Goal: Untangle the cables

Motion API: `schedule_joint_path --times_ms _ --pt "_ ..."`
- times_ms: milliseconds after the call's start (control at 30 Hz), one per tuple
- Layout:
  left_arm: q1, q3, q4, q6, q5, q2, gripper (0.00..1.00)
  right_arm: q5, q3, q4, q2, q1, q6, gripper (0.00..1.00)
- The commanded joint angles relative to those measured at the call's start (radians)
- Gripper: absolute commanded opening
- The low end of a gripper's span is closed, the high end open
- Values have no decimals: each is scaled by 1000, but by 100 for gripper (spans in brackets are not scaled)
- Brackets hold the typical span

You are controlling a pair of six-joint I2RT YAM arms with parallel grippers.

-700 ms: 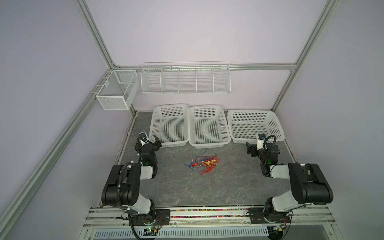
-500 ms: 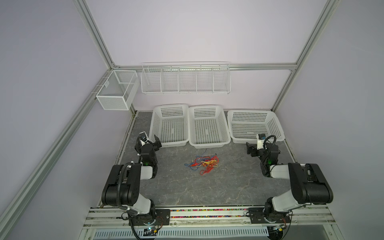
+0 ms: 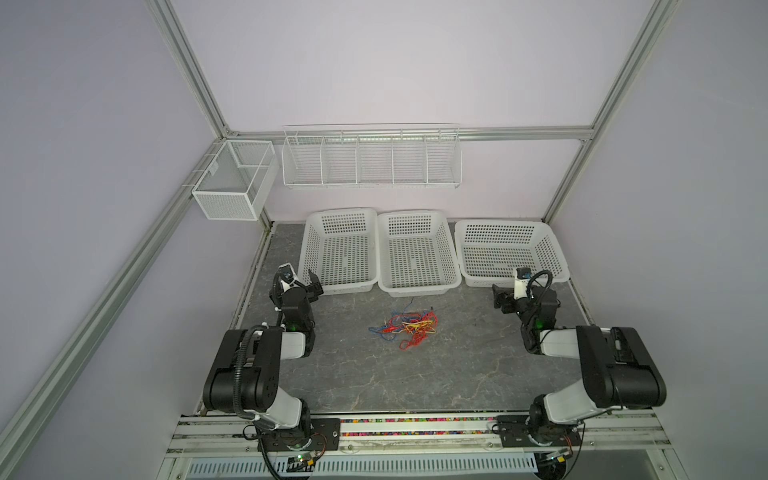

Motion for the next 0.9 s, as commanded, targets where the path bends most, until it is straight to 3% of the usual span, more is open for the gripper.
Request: schedule_joint_path --times_ms 0,400,600,867 --pt "1 -5 -61 21 9 11 99 -15 -10 31 -3 -2 -23 88" --pt "-4 -1 -73 39 36 3 99 -25 -11 31 -17 -1 -30 88" --pt "-53 -43 -63 70 -55 -85 99 15 44 -196 -148 4 -5 88" --pt "-95 17 -390 47 -153 -268 99 89 100 -444 -311 30 83 88"
